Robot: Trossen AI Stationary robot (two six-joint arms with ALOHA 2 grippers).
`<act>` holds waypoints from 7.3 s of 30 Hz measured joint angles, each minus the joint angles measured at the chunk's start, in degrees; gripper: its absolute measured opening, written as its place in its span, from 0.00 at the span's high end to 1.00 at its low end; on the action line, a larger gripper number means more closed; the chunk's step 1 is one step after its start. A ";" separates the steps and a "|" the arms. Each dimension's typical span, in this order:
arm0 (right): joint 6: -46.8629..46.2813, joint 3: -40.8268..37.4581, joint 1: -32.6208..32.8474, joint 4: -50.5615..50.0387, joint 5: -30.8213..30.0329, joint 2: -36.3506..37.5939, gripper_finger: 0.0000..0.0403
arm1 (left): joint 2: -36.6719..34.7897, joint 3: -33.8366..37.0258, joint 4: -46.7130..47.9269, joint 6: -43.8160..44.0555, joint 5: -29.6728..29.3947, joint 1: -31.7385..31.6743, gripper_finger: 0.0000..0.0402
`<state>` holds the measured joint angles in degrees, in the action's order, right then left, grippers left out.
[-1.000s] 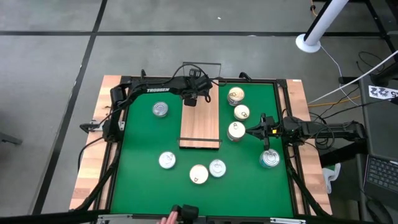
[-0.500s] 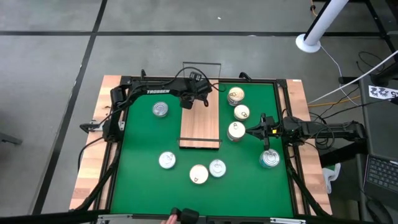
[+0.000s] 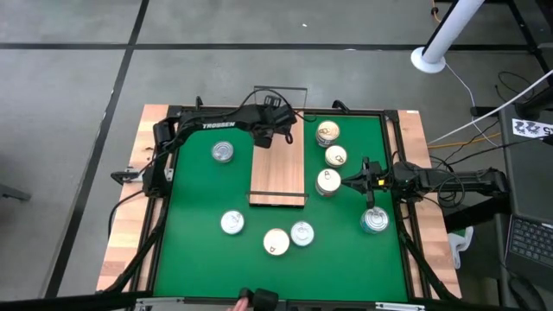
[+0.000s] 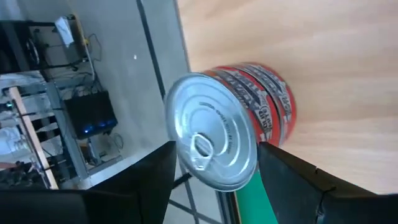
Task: Stack canned seafood by type on shelf
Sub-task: Put the dark blue tuna can on the shelf
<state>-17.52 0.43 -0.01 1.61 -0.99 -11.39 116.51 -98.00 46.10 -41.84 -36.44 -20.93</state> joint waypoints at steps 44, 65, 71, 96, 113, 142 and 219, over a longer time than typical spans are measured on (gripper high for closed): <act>34.79 15.65 -4.50 1.13 -26.42 -24.14 0.58 | -9.99 -0.95 -0.01 11.86 13.98 8.57 0.44; 49.02 31.43 -25.43 -5.48 -9.86 -54.60 0.58 | -9.99 -0.95 0.01 14.07 14.01 8.57 0.44; 52.57 31.88 -26.00 -6.13 -9.54 -58.03 0.58 | -9.99 -0.95 0.00 14.86 14.01 8.57 0.44; 52.63 32.02 -25.97 -5.16 -14.89 -62.35 0.69 | -9.97 -0.95 0.00 16.58 14.03 8.57 0.44; 52.50 32.00 -25.94 -4.27 -15.49 -62.32 0.98 | -9.97 -0.95 -0.01 16.58 14.03 8.57 0.44; 52.28 34.29 -25.89 -2.06 -12.96 -62.61 1.00 | -9.97 -0.95 -0.01 17.87 14.03 8.57 0.44; 61.05 34.53 -19.87 24.30 4.63 -74.83 0.96 | -9.97 -0.95 -0.47 14.69 13.98 8.57 0.44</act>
<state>43.53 34.96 -19.88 25.91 3.64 -86.21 106.54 -98.96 45.63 -27.14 -22.46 -12.36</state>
